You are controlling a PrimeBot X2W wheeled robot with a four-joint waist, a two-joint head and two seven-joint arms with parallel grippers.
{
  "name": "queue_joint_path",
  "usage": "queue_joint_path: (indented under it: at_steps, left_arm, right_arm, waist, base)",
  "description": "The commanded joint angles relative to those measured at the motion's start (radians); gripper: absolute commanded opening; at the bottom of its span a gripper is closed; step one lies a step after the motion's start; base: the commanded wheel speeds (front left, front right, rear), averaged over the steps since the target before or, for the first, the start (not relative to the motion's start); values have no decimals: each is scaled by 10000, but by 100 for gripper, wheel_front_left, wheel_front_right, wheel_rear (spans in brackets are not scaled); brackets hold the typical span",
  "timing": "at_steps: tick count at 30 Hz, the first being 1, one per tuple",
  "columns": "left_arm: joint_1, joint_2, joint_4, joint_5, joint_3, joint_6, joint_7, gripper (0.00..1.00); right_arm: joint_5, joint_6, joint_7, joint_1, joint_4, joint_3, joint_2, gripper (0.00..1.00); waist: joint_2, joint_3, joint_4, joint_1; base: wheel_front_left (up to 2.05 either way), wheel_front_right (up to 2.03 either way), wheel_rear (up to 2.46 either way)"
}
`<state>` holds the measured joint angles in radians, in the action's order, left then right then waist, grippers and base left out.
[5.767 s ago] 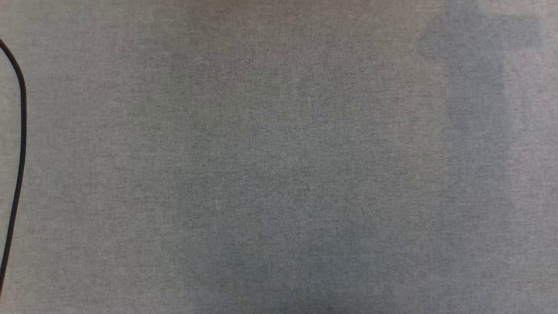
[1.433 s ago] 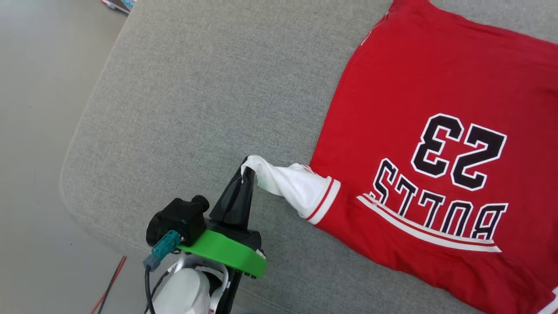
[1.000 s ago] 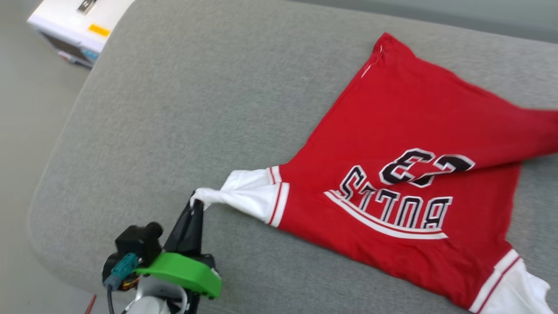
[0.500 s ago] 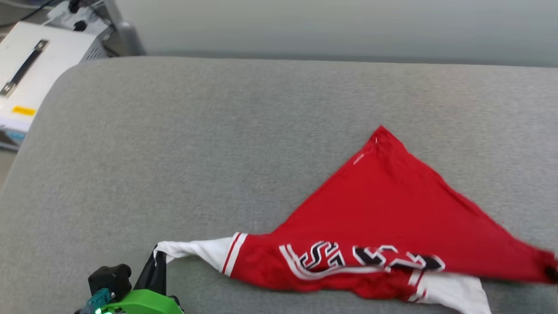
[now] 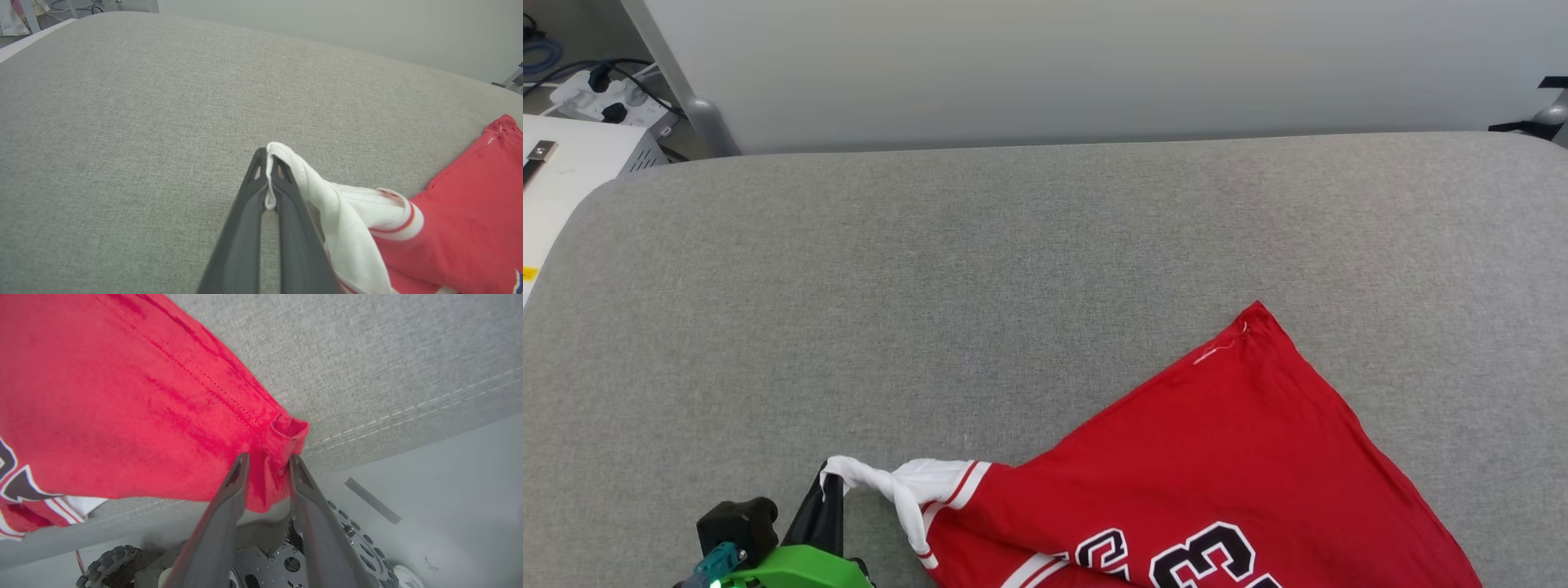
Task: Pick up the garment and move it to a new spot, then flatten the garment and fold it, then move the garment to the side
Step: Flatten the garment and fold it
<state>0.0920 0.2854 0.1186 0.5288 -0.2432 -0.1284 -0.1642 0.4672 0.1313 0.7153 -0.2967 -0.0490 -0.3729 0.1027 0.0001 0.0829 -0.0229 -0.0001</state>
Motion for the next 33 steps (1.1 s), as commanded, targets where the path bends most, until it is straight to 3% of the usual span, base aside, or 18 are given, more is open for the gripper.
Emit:
queue_joint_path:
  at_steps: [1, 9, 14, 18, 25, 29, 33]
  left_arm:
    - [-44, 38, -69, 6, -6, -15, 56, 0]
    - [-351, 5, -352, -77, -149, -69, 119, 0]
    - [-642, -97, -464, -156, -282, -81, 75, 0]
    - [-908, -219, -490, -192, -422, -30, 12, 0]
    - [-1514, -384, -500, -315, -669, 122, -145, 0]
    - [-1823, -525, -458, -367, -818, 205, -246, 0]
    - [-2176, -676, -417, -444, -1010, 324, -360, 0]
  right_arm:
    - [-29, -6, -667, 245, -110, -75, -64, 100]
    - [-480, -6, -4403, 1713, -17, 174, 70, 100]
    - [-584, -6, -5270, 2828, 594, 1169, 756, 100]
    - [-199, -6, -4449, 3977, 1389, 2154, 1648, 100]
    - [872, -6, -1100, 6279, 2327, 3884, 3206, 100]
    - [1264, -6, 91, 7211, 2675, 4778, 3627, 100]
    - [1680, -6, 477, 7931, 3233, 5861, 3874, 100]
  waist:
    - [-1, 52, 58, 1]
    - [-1, 318, 340, 1]
    - [-1, 580, 650, 1]
    - [-1, 838, 939, 1]
    - [-1, 1504, 1465, 1]
    - [-1, 1828, 1753, 1]
    - [-1, 2206, 2030, 1]
  base:
    - [0, 0, 0]
    - [0, 0, 0]
    - [0, 0, 0]
    - [0, 0, 0]
    - [0, 0, 0]
    - [0, 0, 0]
    - [0, 0, 0]
